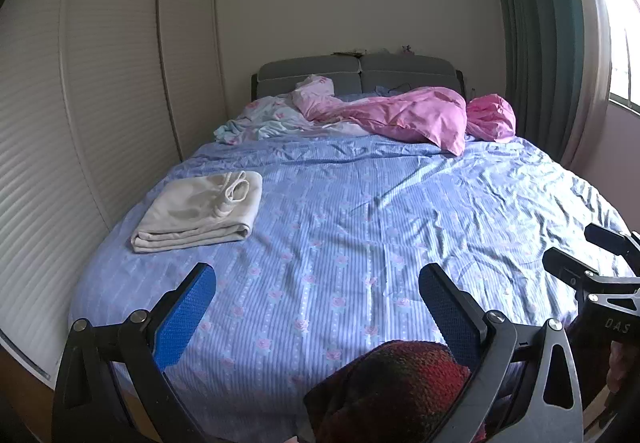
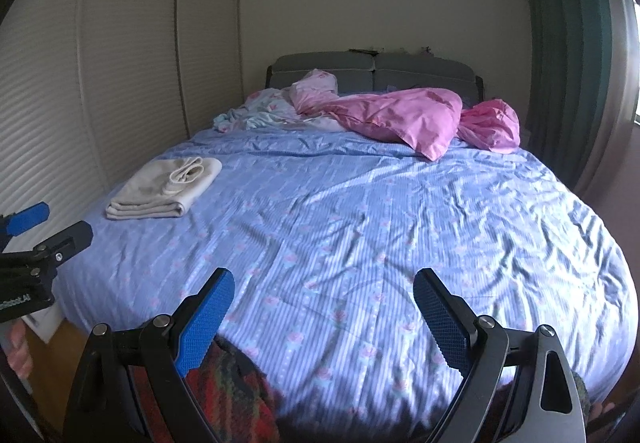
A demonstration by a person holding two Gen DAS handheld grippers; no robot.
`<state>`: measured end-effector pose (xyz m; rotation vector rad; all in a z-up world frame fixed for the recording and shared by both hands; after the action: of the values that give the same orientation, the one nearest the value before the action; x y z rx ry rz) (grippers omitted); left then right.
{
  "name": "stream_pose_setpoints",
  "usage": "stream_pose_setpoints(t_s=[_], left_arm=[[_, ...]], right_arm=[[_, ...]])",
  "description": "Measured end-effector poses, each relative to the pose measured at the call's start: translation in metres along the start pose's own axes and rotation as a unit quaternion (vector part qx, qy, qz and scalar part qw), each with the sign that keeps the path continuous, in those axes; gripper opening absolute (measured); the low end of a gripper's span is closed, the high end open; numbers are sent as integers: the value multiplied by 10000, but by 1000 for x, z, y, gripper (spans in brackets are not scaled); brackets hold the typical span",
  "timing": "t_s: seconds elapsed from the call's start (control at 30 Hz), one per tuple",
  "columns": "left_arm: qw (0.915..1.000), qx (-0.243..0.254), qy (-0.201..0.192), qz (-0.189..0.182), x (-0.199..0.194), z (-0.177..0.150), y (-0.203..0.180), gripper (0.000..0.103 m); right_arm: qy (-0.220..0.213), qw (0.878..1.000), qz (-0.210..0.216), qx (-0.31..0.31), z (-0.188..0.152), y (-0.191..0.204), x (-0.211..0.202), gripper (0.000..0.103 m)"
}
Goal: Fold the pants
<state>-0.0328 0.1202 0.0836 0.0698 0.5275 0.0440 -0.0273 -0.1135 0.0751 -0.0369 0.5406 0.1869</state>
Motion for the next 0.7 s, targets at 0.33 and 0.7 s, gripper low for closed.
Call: stream_pose_setpoints(t_s=[0.33,0.7], left_arm=[[9999,79,6,73,1,-2,-4,103],[9999,89,-8,83,0,-3,-6,103]], right_arm=[[52,10000,28,5,-4,0,3,92],[78,10000,28,34,-6,1,5,92]])
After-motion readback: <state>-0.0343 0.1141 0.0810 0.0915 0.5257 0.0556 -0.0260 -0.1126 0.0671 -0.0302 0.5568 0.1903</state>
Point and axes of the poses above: each gripper's, at about its wrist camera, not at the fingertips, and x roughly the way its jaws point, y to its left, z to its top, the point moved 1 cm from there along x, roughly the way its jaws point, and after that the axes turned 1 degree about -z, right-handed, at the moved point
